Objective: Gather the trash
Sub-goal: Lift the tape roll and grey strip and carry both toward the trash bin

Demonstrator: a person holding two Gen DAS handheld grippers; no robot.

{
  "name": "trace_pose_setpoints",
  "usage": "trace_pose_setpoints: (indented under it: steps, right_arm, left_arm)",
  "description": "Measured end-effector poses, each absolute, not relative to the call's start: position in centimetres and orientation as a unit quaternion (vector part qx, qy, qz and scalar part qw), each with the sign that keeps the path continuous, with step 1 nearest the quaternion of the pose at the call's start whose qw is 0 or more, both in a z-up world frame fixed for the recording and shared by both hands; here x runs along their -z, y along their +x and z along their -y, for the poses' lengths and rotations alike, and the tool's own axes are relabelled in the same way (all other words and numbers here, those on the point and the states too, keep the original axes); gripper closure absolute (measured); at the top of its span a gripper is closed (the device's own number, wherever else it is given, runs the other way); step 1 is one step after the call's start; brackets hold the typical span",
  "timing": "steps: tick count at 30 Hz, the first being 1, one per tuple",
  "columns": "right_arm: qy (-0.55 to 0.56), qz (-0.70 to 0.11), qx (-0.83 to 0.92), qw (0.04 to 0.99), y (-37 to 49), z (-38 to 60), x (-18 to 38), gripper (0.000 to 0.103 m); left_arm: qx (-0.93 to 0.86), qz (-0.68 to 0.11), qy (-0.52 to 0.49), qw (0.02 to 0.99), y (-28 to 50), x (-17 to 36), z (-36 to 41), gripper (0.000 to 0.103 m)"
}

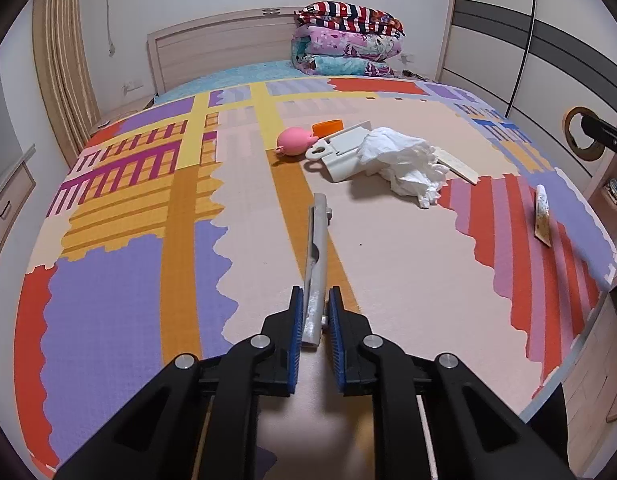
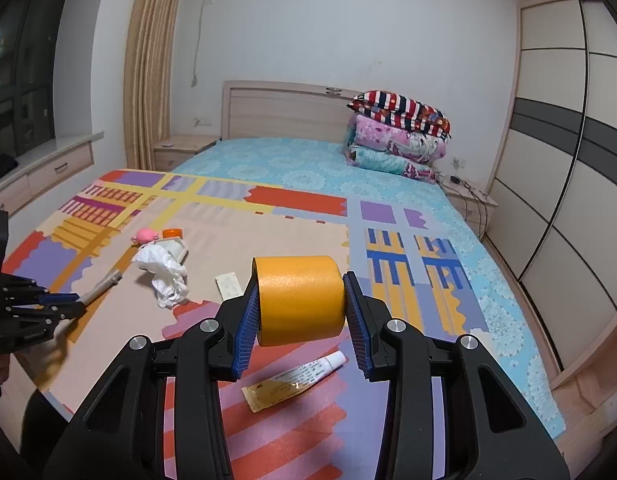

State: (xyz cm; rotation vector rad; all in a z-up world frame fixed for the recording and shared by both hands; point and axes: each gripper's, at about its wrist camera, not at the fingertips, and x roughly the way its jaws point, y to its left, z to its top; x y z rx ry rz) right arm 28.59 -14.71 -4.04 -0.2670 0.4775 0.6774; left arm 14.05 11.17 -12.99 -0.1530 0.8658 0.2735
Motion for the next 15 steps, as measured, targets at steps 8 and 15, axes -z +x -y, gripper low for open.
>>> trace_pose_setpoints:
  steps: [8,15]
  right_arm:
    - [-0.120,-0.234,-0.346,0.900,27.0,15.4,3.8,0.063]
    - [-0.117,-0.236,-0.367,0.892,24.0,16.2,3.4,0.063]
  left_arm:
    - [-0.123,-0.406,-0.063,0.904,12.8,11.6,-9.8,0.092]
    - [-0.104,-0.386,-0.054,0.915,10.8,9.6,-7.7,0.092]
